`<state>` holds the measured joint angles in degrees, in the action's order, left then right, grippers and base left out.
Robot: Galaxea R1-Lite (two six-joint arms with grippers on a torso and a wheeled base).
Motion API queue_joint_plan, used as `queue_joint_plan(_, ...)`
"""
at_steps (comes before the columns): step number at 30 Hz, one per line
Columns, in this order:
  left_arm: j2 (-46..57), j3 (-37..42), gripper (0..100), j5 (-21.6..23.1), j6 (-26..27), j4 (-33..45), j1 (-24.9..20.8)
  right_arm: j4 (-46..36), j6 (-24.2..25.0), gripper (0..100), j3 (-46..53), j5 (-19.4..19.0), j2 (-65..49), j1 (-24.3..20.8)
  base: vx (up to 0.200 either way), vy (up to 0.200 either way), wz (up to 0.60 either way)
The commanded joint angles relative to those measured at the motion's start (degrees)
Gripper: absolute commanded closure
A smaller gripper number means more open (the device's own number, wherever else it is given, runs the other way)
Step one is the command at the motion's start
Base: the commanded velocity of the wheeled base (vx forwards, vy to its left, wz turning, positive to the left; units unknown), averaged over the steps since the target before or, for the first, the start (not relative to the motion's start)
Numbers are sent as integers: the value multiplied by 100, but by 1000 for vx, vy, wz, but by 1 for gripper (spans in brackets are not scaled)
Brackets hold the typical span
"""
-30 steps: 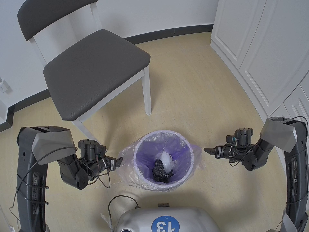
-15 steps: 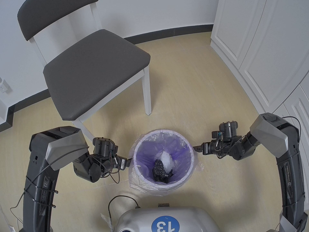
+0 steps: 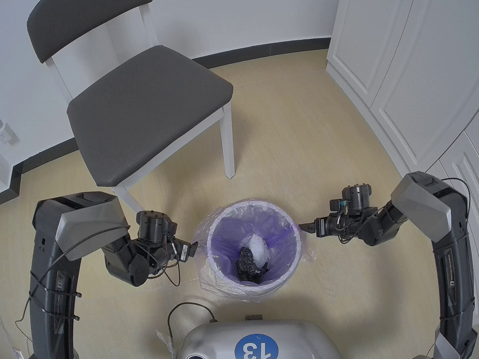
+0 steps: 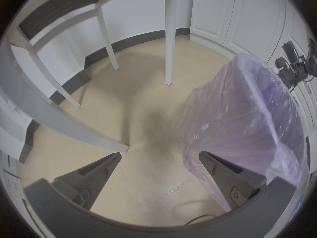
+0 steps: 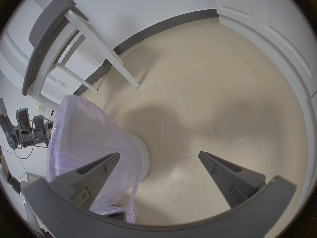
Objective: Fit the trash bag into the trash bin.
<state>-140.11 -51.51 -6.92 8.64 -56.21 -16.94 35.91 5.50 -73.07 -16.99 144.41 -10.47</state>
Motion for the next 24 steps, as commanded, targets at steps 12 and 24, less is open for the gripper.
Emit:
queue_joint_plan(12, 1196, 2013, 0, -1065, 990, -1894, -169, 1128, -66, 0, 1963, 451, -1741, 239, 0, 0, 0)
queue_joint_plan(24, 2638, 2690, 0, -19, 507, -1999, -450, 2526, 4, 0, 2825, 917, -2400, -69, 0, 0, 0)
